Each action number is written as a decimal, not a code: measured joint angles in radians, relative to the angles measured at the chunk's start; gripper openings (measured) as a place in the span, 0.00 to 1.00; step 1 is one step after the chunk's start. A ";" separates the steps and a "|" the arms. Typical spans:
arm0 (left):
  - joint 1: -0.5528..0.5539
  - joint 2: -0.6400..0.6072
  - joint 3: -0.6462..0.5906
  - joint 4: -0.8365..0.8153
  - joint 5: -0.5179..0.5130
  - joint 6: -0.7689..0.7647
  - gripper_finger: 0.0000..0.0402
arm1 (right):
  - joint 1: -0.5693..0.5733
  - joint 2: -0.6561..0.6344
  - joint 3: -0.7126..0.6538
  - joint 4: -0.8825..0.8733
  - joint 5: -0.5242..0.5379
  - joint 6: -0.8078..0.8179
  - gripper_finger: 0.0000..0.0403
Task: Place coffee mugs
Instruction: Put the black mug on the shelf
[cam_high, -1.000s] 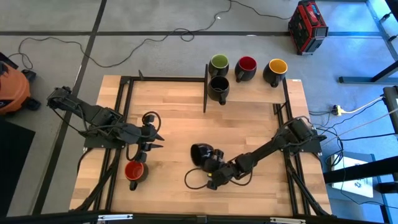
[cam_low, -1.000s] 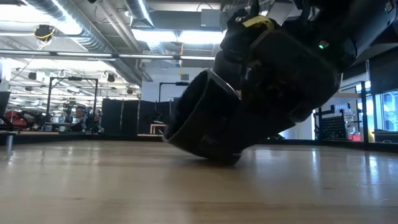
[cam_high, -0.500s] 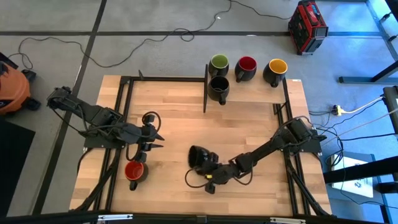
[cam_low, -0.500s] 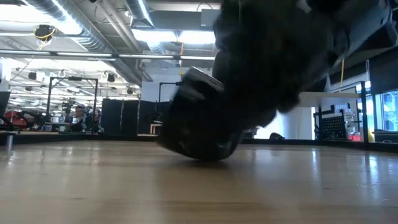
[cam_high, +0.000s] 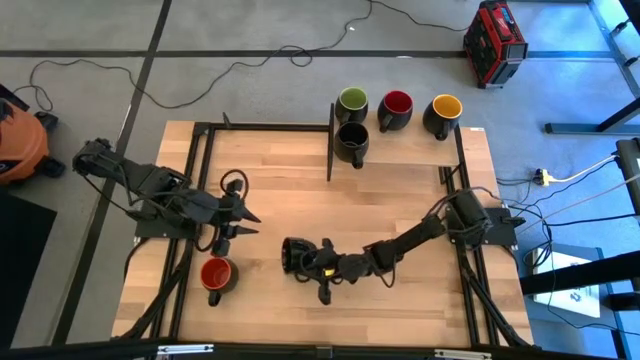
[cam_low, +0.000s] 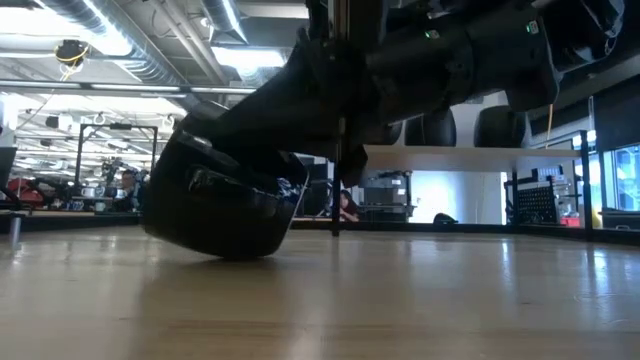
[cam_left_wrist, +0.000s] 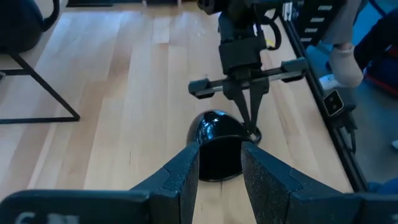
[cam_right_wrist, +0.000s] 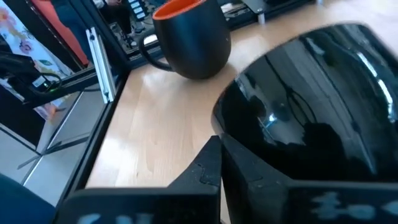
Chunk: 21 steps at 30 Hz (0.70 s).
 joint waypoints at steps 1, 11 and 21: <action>0.000 -0.001 0.000 -0.003 0.000 -0.001 0.29 | 0.000 0.001 0.000 -0.004 0.000 0.000 0.00; 0.048 0.074 -0.115 0.018 -0.001 0.024 0.31 | 0.002 -0.072 0.001 -0.130 -0.017 0.017 0.00; 0.071 0.291 -0.193 0.295 0.064 0.294 0.47 | 0.002 -0.118 0.002 -0.216 0.016 0.034 0.12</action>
